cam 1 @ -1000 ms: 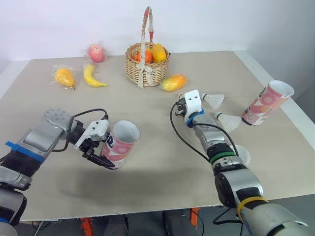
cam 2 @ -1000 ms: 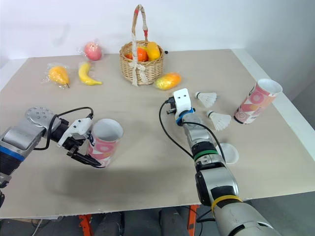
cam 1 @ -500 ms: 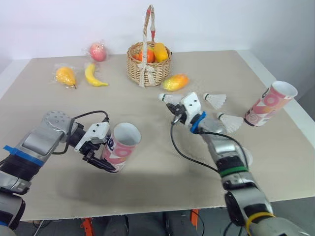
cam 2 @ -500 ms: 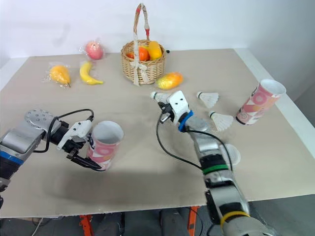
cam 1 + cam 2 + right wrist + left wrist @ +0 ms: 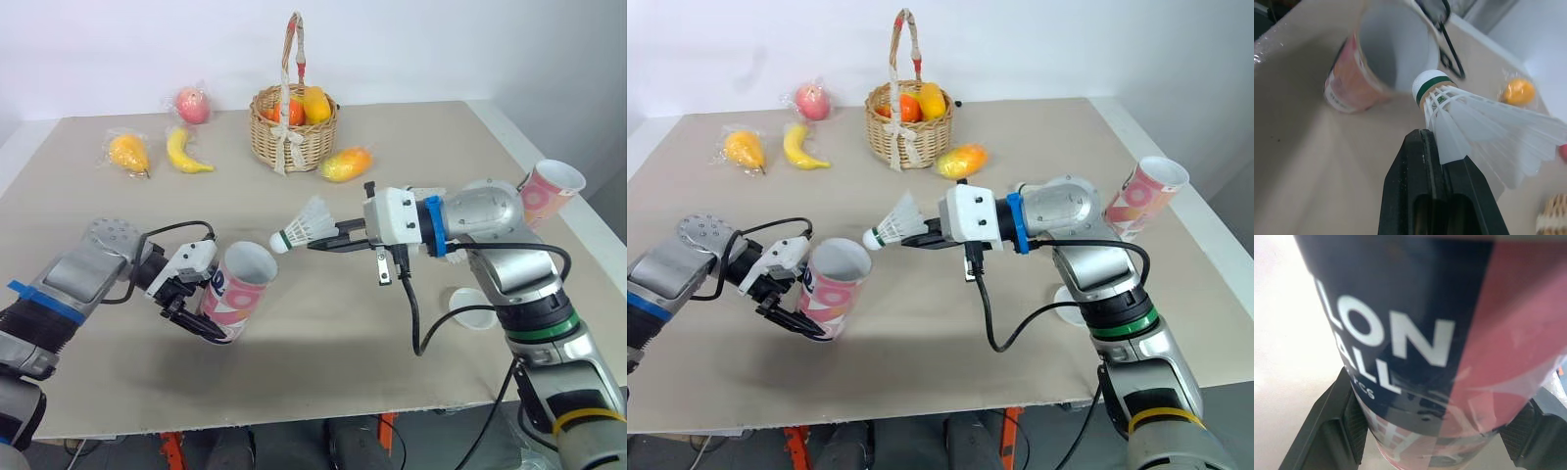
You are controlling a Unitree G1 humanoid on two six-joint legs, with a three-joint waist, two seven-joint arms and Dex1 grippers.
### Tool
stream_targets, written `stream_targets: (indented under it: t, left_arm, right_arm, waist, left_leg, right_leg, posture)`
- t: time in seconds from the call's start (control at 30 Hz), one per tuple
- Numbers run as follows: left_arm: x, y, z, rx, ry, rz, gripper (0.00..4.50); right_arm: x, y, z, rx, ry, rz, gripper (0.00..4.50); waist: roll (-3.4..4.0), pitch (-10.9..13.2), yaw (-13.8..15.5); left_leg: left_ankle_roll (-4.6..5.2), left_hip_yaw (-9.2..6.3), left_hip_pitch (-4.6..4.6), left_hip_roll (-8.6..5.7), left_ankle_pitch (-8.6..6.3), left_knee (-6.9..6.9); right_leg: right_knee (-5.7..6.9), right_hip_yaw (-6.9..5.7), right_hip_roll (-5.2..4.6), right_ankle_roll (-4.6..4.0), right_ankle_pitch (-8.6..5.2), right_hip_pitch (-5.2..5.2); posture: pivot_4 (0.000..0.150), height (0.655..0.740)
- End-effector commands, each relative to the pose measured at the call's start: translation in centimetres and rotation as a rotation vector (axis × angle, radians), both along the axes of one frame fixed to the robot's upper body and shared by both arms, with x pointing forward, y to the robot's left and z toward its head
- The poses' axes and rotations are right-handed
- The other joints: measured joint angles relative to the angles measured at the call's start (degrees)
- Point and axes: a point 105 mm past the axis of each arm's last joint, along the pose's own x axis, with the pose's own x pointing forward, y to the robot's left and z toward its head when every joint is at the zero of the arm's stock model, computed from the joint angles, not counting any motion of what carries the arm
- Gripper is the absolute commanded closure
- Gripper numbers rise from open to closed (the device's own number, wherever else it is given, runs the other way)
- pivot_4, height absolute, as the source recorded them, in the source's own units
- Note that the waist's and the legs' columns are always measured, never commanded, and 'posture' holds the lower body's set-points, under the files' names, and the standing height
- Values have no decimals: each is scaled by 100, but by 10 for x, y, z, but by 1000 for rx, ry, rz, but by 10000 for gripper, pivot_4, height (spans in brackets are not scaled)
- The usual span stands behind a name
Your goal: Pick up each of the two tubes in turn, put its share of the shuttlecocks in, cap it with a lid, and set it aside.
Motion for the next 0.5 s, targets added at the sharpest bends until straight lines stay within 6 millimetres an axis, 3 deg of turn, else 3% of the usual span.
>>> stream_targets:
  t: [0.03, 0.23, 0.33, 0.5]
  left_arm:
    - [3, 8, -3, 38, 4, 24, 14330]
    - [6, 6, -2, 30, -1, 18, 14330]
    - [7, 4, -3, 27, -2, 13, 14330]
    - [8, 1, -2, 19, -7, 5, 14330]
  right_arm:
    - [-9, 10, 8, -29, -77, 78, 44341]
    - [-11, 31, 7, -83, -136, 151, 44341]
    - [-7, 38, 7, -117, -168, 167, 34656]
    - [-12, 33, 11, -131, -151, 199, 10964]
  waist:
    - [0, 0, 9]
    - [0, 0, 16]
    - [0, 0, 22]
    - [0, 0, 34]
  left_leg:
    - [0, 0, 0, 0, 0, 0]
    - [2, 0, 2, 0, 3, 2]
    - [0, 0, 2, 0, 6, 5]
    - [1, 0, 2, 0, 7, 4]
  right_leg:
    - [0, 0, 0, 0, 0, 0]
    - [6, -1, 0, -1, 4, 0]
    - [7, -1, 0, 0, 10, 1]
    - [7, -1, 0, -1, 11, 2]
  posture:
    - [1500, 7400]
    - [1500, 7400]
    - [1500, 7400]
    - [1500, 7400]
